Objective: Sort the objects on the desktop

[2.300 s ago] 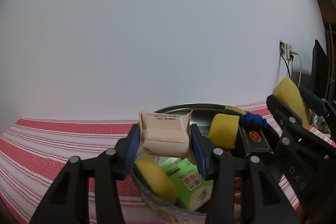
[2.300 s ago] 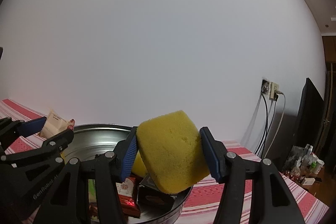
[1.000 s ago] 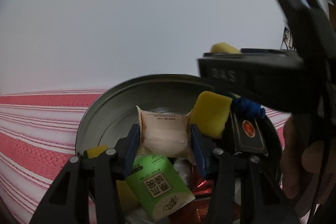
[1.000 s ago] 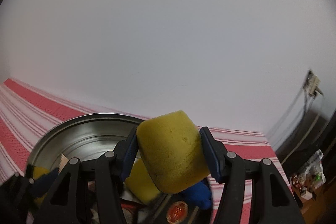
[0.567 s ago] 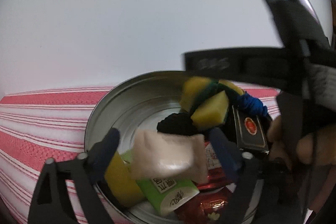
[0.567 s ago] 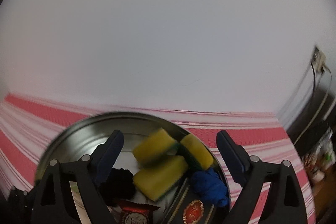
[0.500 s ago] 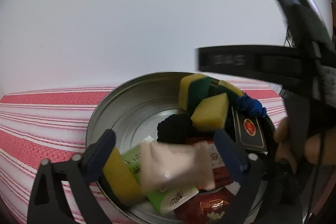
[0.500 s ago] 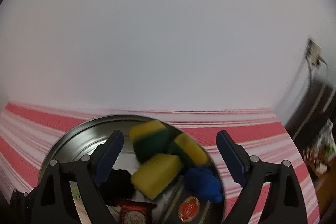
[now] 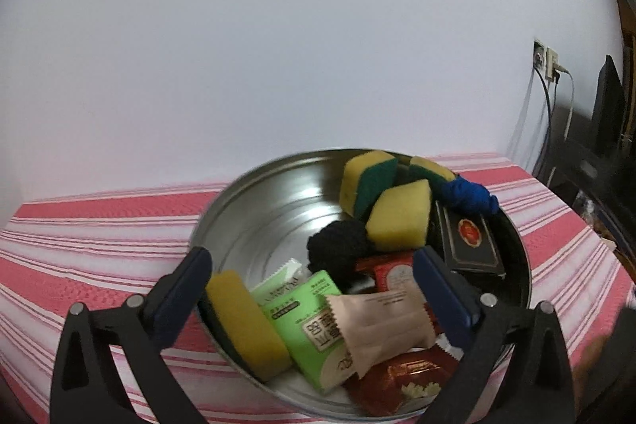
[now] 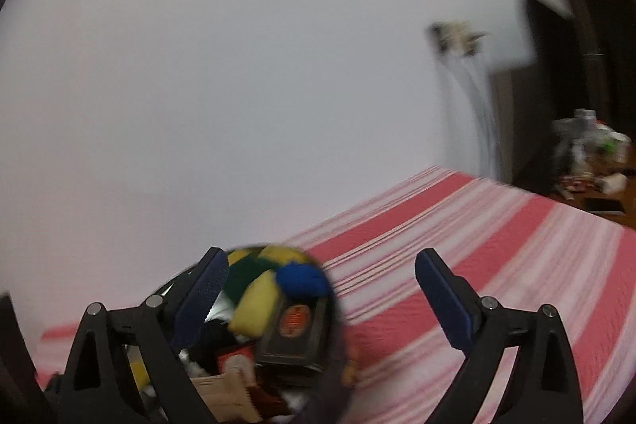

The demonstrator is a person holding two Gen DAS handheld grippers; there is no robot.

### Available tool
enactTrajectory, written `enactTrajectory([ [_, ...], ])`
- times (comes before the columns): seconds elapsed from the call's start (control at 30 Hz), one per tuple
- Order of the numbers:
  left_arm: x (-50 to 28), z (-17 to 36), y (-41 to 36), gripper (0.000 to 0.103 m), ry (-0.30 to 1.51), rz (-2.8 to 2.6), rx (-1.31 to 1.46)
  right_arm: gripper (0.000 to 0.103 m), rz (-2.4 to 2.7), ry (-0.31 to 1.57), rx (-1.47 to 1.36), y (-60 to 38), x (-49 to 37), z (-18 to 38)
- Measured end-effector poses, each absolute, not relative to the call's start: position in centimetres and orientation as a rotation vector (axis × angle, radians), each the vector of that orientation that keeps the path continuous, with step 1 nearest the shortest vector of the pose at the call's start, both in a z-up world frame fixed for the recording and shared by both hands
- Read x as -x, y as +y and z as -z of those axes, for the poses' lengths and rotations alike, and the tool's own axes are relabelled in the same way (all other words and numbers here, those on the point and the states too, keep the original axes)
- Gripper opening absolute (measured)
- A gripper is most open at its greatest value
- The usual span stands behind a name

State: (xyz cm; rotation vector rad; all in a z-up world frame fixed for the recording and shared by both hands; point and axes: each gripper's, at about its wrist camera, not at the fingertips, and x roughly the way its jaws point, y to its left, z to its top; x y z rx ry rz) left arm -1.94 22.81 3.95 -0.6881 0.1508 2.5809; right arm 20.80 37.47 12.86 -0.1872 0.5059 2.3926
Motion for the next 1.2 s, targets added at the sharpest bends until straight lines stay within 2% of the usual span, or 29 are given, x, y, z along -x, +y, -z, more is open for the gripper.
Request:
enactTrajectory([
  [0.17,1.3,-3.7,22.4,0.102,0.154,-2.632,0.622,0.099,-2.368,0.455,0.032,35.7,-23.0,-13.1],
  [0.47,0.9,-4.1,21.4,0.102,0.138,-2.708,0.519,0.103,-2.431,0.082,-0.011,30.5,-22.0,-13.1],
  [0.6,0.7,-4.1,21.0,0.103,0.153,-2.723,0.498,0.103,-2.447,-0.002,0.027,29.2,-21.0,-12.8],
  [1.2,-0.2,-4.2,19.8,0.103,0.162,-2.744,0.479,0.103,-2.455,-0.048,0.032,27.5,-22.3,-12.7],
])
